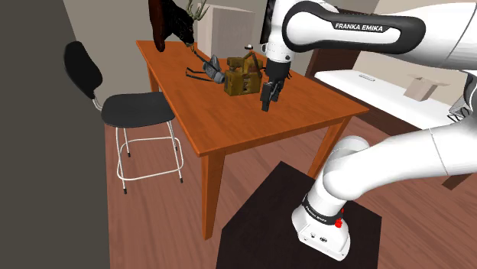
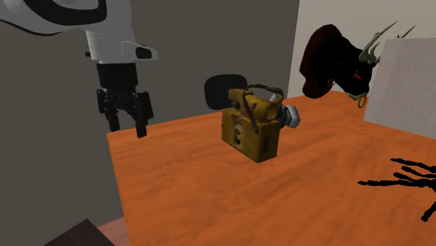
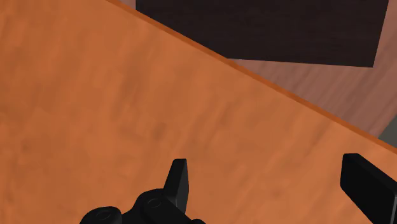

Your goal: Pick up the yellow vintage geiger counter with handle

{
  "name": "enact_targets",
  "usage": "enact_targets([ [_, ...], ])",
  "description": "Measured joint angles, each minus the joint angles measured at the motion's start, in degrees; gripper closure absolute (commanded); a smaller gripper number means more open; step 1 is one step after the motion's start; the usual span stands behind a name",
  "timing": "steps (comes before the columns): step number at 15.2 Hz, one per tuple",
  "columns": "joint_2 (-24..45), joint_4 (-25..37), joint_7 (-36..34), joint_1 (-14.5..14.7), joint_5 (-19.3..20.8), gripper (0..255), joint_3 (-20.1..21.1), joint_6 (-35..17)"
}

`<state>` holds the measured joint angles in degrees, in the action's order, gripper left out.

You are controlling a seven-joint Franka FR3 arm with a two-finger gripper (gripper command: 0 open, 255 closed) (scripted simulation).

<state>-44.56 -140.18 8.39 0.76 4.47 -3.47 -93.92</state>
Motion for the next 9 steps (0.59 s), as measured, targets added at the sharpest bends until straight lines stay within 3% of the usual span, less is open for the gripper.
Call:
enact_targets([
  [3,2.04,1.75,-0.02,-0.47,0.41,0,-0.52,-0.76],
  [9,12.28,12.40,0.27,-2.40,1.88,0,-3.21,-2.71],
])
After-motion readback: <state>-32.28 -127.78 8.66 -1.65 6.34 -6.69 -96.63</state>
